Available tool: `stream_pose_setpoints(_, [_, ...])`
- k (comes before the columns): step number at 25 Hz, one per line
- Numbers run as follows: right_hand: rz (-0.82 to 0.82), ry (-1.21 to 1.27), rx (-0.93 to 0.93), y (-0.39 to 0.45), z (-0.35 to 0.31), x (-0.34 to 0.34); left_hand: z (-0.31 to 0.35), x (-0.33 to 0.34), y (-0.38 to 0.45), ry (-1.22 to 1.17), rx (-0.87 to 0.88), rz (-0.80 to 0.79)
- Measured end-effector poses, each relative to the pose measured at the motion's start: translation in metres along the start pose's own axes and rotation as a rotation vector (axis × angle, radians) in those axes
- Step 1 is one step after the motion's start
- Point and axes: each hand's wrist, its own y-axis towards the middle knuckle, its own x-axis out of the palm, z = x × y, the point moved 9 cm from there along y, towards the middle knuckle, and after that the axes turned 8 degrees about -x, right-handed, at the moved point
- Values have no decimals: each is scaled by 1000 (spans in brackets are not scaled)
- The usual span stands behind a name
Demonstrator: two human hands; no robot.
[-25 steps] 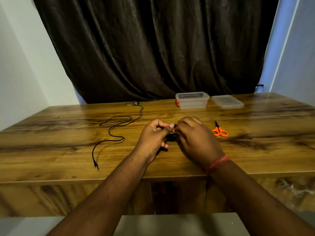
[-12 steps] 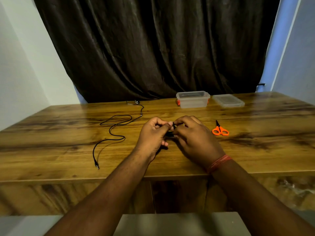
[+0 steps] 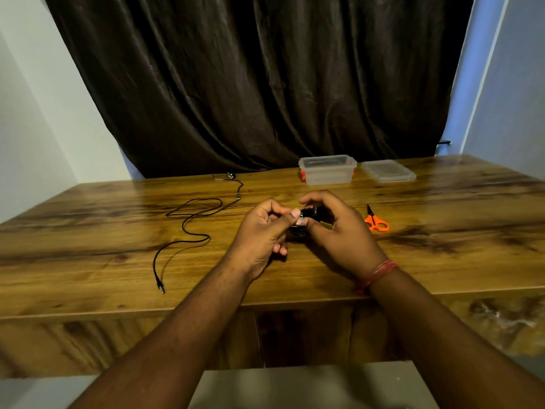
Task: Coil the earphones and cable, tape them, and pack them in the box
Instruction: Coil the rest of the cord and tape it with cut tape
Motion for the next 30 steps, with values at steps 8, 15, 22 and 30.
stream_pose_setpoints(8, [-18,146,17,-1,-1,0,0,1,0,7,16,-7])
stream_pose_setpoints(15, [-56,156,103,-3,14,9,5,2,-4,83,54,22])
stream_pose_setpoints(22, [-87,-73,64,-2,9,10,4,5,-4,222,53,42])
stream_pose_setpoints(30, [-49,-183,34,-1,11,7,2,9,-5,325,40,8])
